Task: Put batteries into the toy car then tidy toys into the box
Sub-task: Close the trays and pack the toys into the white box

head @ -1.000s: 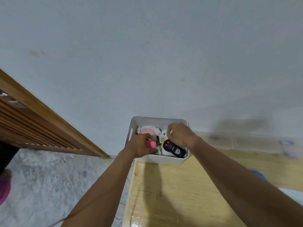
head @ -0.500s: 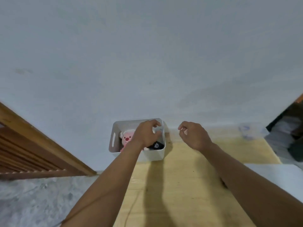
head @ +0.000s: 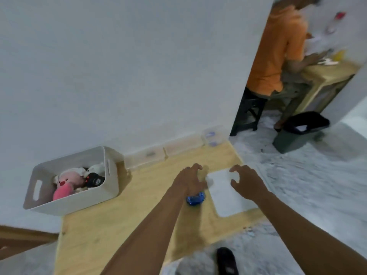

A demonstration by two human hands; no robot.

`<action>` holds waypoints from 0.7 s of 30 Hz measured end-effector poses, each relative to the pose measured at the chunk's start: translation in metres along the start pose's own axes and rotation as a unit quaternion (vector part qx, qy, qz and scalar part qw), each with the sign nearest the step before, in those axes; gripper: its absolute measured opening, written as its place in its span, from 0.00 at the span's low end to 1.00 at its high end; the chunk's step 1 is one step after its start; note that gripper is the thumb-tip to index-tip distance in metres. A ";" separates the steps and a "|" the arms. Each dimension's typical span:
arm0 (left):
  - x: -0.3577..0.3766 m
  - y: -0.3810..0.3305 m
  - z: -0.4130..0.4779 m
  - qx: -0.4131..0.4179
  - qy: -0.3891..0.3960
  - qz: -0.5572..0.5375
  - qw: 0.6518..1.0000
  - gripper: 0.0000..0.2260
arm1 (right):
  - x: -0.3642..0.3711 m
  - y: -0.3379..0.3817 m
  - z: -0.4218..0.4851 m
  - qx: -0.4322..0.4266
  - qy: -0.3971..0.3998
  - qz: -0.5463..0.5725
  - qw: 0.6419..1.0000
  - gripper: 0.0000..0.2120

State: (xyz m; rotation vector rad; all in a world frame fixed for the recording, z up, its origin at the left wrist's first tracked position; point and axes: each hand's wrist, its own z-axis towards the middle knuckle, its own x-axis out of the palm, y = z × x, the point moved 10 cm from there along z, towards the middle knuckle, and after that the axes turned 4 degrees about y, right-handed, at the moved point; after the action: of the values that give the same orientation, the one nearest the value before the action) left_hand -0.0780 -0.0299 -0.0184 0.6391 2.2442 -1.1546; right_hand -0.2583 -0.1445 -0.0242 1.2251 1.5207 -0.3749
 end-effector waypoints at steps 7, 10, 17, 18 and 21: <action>0.098 -0.043 0.042 -0.089 0.058 0.032 0.994 0.37 | 0.006 -0.106 0.012 0.000 0.103 -0.079 0.992 0.31; 0.118 -0.042 0.046 -0.129 0.076 0.064 0.987 0.39 | 0.020 -0.122 0.022 -0.012 0.146 -0.099 0.984 0.35; 0.138 -0.038 0.052 -0.157 0.081 0.065 0.982 0.40 | 0.049 -0.136 0.038 -0.016 0.199 -0.056 0.978 0.40; 0.140 -0.037 0.053 -0.160 0.080 0.066 0.982 0.39 | 0.050 -0.138 0.039 -0.018 0.197 -0.052 0.979 0.40; 0.147 -0.038 0.057 -0.170 0.069 0.088 0.979 0.38 | 0.052 -0.142 0.042 -0.023 0.192 -0.038 0.980 0.41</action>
State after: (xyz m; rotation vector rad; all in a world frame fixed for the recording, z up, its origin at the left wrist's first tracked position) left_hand -0.1973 -0.0729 -0.1188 0.7758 2.3681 -0.6371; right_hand -0.3476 -0.2102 -0.1356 1.2541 1.8988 -0.1551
